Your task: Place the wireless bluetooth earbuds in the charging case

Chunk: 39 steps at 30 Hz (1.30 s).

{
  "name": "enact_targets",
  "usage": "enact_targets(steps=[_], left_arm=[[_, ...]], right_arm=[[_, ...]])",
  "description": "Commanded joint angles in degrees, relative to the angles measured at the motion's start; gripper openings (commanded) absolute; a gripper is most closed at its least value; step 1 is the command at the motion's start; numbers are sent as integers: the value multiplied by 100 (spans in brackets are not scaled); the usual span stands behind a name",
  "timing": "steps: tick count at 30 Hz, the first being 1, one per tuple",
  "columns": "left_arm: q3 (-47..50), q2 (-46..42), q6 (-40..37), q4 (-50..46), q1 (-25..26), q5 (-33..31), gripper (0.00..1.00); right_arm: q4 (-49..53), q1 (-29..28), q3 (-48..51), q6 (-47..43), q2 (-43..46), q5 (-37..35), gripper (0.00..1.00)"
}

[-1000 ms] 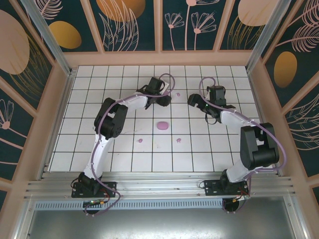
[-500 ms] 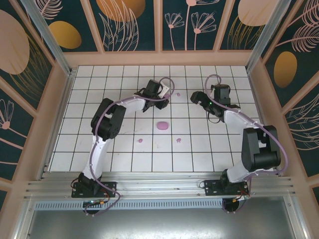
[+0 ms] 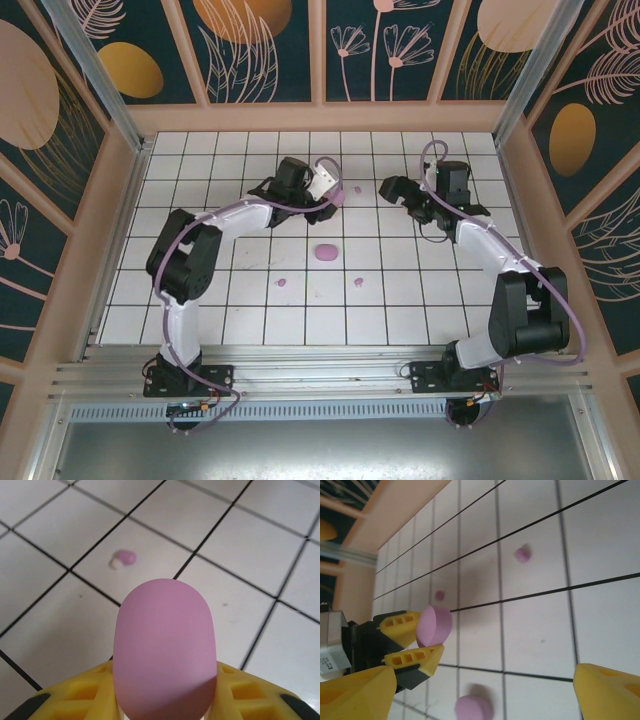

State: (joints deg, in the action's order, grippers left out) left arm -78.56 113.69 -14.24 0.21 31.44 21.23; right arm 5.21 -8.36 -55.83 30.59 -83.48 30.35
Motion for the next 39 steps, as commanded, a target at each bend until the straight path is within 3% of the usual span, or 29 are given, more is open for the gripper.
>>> enact_targets(steps=[1, 6, 13, 25, 29, 35, 39], left_arm=[[256, -513, -311, 43, -15, 757, 27], [188, -742, -330, -554, -15, 1315, 27], [380, -1178, -80, -597, -15, 1921, 29], [614, -1689, -72, -559, -15, 2146, 28], [659, -1727, -52, -526, -16, 2179, 28], [693, -1780, -61, -496, -16, 2204, 27], [732, -1815, -23, -388, -20, 2171, 33]], right_arm=[[416, -130, -393, -32, 63, 931, 89], [717, -601, -758, -362, -73, 1027, 88], [912, -913, -929, -379, -361, 1069, 87], [690, -1167, -938, -151, -539, 1749, 79], [557, -1268, -936, -17, -664, 1956, 68], [255, -1274, -870, 331, -736, 2202, 34], [-257, -1268, -717, 881, -744, 2433, 19]])
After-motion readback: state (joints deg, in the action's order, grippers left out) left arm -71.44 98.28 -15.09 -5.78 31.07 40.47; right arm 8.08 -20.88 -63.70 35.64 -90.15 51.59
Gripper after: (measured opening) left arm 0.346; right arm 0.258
